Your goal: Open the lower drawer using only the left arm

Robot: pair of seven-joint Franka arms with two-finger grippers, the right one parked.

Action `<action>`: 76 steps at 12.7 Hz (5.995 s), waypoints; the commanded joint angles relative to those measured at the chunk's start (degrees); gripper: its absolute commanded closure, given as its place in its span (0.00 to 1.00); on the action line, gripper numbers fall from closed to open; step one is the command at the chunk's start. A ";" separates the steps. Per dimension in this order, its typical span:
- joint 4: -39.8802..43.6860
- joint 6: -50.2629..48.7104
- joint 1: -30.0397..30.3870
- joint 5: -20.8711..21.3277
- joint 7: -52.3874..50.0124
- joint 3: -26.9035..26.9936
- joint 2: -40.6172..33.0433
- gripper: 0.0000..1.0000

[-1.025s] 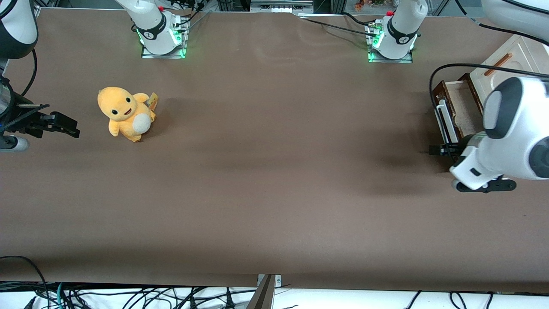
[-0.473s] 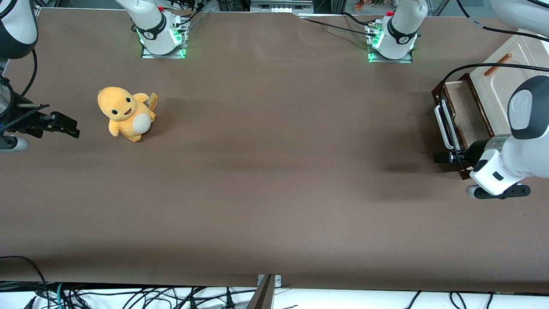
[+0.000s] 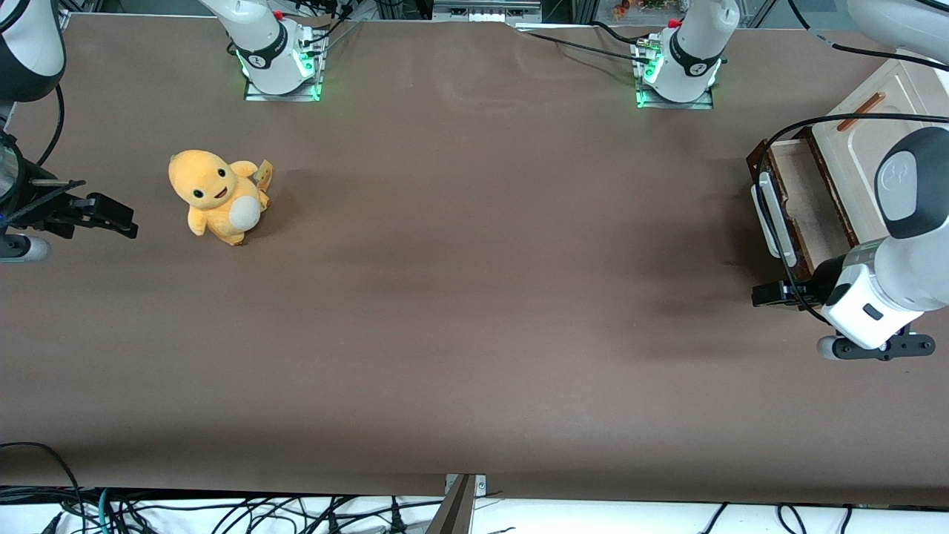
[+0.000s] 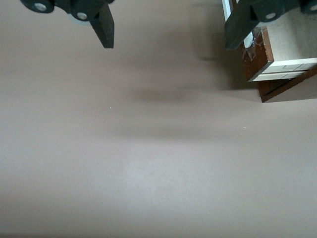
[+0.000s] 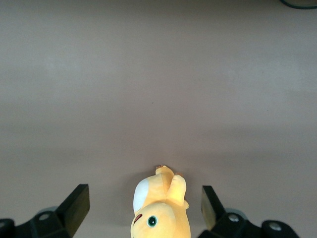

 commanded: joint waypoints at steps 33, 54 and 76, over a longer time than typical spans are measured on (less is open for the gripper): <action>-0.25 2.07 0.84 -0.75 9.78 1.33 -0.75 0.00; -0.25 1.98 1.20 -0.66 9.86 1.24 -0.75 0.00; 0.10 1.89 6.04 0.12 4.15 -9.30 -1.89 0.00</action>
